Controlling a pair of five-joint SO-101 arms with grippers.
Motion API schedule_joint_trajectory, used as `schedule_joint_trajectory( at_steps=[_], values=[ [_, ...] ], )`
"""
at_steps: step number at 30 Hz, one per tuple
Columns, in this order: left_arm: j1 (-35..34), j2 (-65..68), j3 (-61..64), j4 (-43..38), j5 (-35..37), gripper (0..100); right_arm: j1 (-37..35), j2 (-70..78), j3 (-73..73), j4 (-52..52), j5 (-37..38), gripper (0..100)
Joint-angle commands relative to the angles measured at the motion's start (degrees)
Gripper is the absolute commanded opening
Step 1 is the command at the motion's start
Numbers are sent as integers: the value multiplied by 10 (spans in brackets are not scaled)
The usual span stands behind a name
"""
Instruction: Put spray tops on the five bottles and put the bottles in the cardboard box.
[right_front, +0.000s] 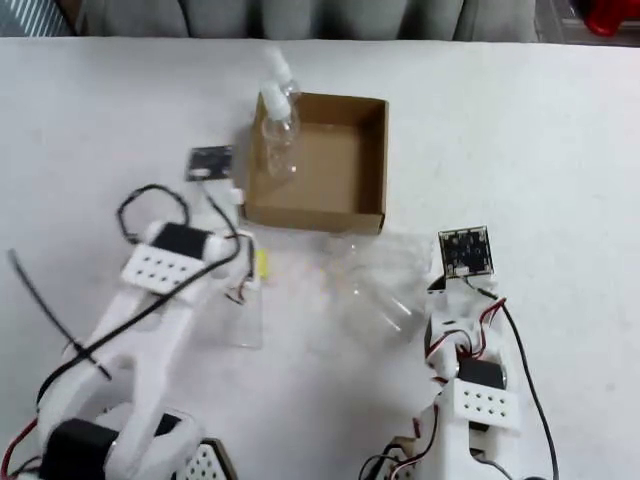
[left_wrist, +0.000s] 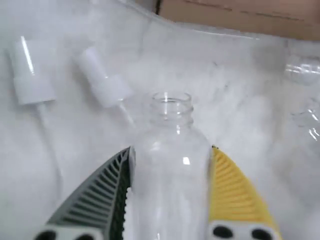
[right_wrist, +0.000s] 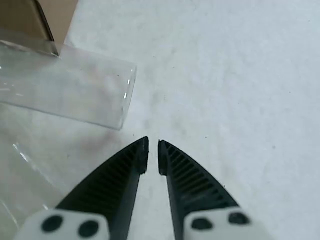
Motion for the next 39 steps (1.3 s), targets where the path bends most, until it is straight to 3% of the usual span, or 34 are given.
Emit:
schedule_joint_trajectory(
  at_steps=[1,14,19,23,27,31,39],
  values=[
    [-67,-74,20,9,-7,20,6,1,-4,-9,7,17],
    [-354,-189,77,4,-7,20,6,3,-4,-6,7,17],
    [-483,-190,105,-69,-4,20,6,0,1,-5,7,16],
    [-495,-191,163,-136,1,20,3,-2,3,-5,8,16],
    [-502,-191,189,-201,68,20,6,-2,2,-5,8,16],
    [-522,-190,190,-211,94,20,8,-2,-11,1,7,16],
    [-520,-190,190,-228,93,20,-16,-1,-86,119,8,17]
  ],
)
